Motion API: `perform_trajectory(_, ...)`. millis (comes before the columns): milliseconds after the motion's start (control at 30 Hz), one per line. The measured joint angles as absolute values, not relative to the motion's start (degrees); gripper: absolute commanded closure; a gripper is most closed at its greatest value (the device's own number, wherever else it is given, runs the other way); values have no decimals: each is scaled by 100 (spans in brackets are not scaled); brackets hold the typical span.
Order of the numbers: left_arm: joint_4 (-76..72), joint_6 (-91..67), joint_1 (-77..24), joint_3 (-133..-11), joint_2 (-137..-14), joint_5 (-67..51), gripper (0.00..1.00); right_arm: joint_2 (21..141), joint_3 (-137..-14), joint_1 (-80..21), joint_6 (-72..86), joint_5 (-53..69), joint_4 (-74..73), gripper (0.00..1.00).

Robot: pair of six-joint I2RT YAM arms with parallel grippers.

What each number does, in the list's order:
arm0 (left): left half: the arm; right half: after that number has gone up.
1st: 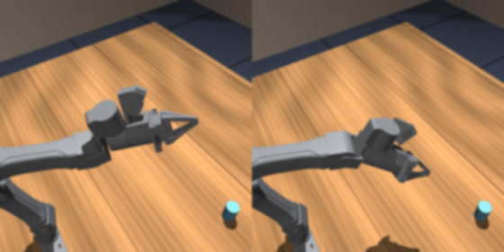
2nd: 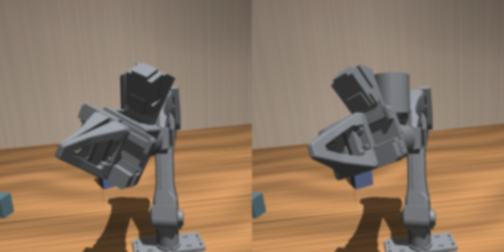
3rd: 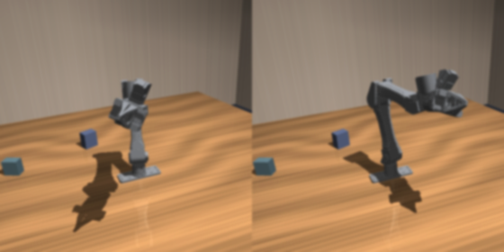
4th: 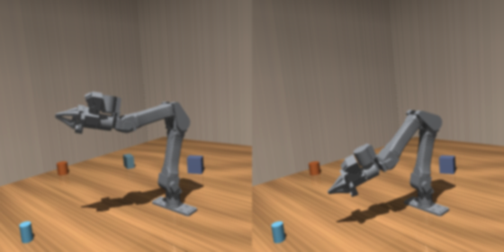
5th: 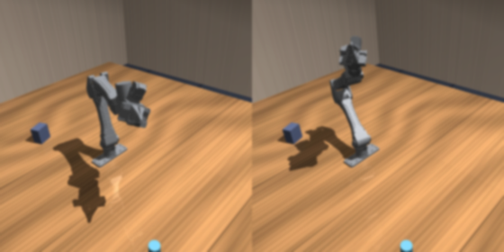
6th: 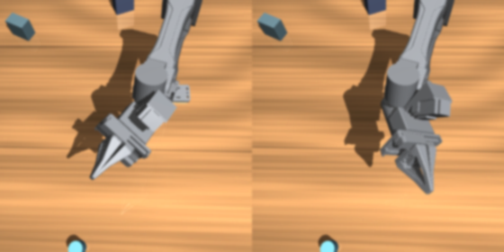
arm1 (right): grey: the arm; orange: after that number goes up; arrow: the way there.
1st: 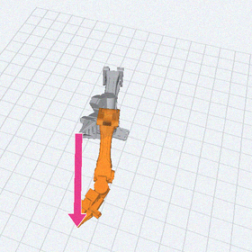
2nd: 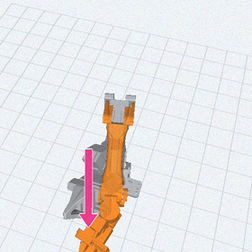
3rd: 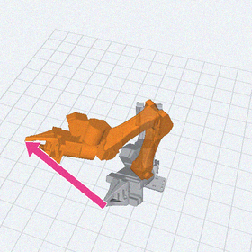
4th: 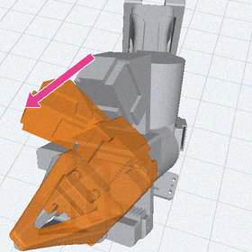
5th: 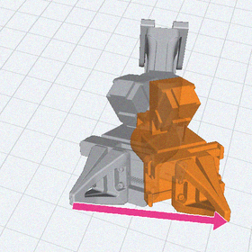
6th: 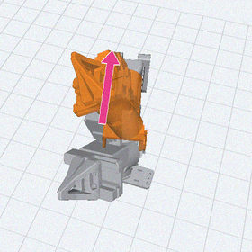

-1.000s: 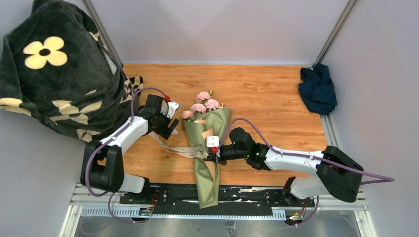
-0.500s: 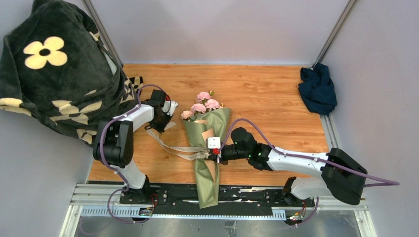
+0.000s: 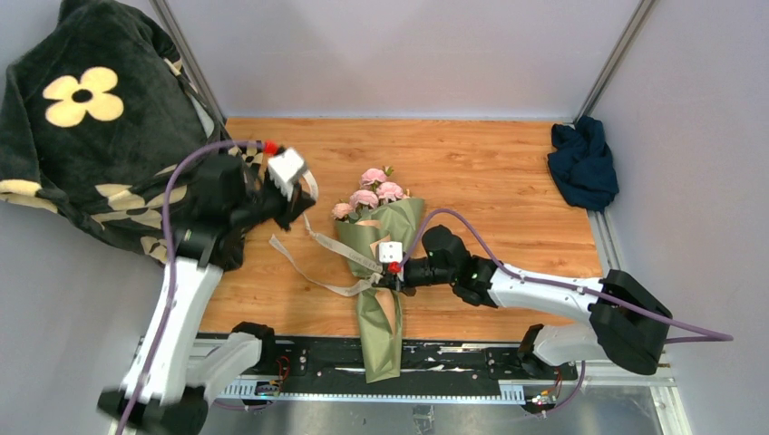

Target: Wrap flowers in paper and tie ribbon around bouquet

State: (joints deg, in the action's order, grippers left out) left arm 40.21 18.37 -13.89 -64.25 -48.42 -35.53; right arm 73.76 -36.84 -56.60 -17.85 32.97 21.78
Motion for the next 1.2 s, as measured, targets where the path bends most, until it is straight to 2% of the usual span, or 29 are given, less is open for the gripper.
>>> perform_trajectory(100,4152,2265,-2541,-5874,-3695,-4222,100,7581,-3999,-5588,-1570,3354,2180,100)
perform_trajectory(200,4348,2703,-3763,-5623,-3601,-4320,100,7714,-4185,-5509,-1374,3415,2106,100)
perform_trajectory(467,4287,3594,-6517,-6034,-5520,-3828,100,8097,-4659,-5009,-825,3798,1876,100)
perform_trajectory(600,3621,3876,-6991,-6184,-6322,-3649,100,8123,-4720,-4772,-740,4051,1743,100)
perform_trajectory(733,2224,3896,-7199,-6200,-6928,-3245,100,8154,-4912,-4716,-904,4209,1363,100)
perform_trajectory(767,1846,3881,-7255,-6195,-7072,-3109,93,8162,-4939,-4713,-952,4246,1313,100)
perform_trajectory(867,1072,3850,-7363,-6088,-7260,-2797,51,8171,-4956,-4674,-1079,4375,1127,100)
perform_trajectory(933,860,3850,-7387,-5988,-7223,-2718,31,8171,-4956,-4589,-1131,4521,1068,100)
perform_trajectory(1000,867,3935,-7402,-5905,-7070,-2716,20,8171,-4956,-4497,-1208,4659,1020,100)
perform_trajectory(1033,954,4001,-7402,-5870,-6947,-2727,19,8171,-4956,-4482,-1245,4696,985,100)
perform_trajectory(1100,1164,4119,-7402,-5843,-6659,-2685,18,8184,-4963,-4458,-1332,4755,882,100)
perform_trajectory(1200,1555,4062,-7406,-5843,-5996,-2220,23,8276,-5037,-4460,-1422,4807,718,100)
